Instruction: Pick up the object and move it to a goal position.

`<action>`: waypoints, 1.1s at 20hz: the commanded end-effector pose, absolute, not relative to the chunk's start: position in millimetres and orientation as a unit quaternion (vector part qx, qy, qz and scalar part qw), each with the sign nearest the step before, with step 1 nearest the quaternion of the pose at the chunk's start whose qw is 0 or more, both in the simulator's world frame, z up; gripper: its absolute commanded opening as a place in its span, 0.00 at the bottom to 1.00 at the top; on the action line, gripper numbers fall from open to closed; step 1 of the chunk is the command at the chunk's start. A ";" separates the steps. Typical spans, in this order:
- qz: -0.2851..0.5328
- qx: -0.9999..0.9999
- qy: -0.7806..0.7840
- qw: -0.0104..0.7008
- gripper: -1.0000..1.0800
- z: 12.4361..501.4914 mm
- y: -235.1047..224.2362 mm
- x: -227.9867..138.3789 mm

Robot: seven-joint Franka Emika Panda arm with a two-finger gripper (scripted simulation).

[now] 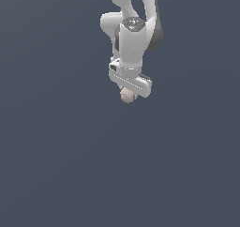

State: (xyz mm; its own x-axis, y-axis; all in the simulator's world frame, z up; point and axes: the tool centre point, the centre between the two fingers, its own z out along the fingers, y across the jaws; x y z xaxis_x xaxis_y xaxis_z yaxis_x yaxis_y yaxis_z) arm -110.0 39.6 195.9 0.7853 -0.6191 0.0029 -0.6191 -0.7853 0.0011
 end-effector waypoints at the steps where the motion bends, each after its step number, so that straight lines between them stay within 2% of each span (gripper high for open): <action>1: 0.001 0.945 -0.328 0.002 0.00 220.3 60.5 -113.9; 14: 0.001 0.945 -0.328 0.001 0.00 340.7 167.1 -127.5; 22: 0.000 0.945 -0.327 0.000 0.00 387.7 209.8 -130.1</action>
State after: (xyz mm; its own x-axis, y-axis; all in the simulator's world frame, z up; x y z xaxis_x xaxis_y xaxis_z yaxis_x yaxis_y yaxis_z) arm -129.6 203.4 380.5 0.7862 -0.6179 0.0016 -0.6179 -0.7862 -0.0001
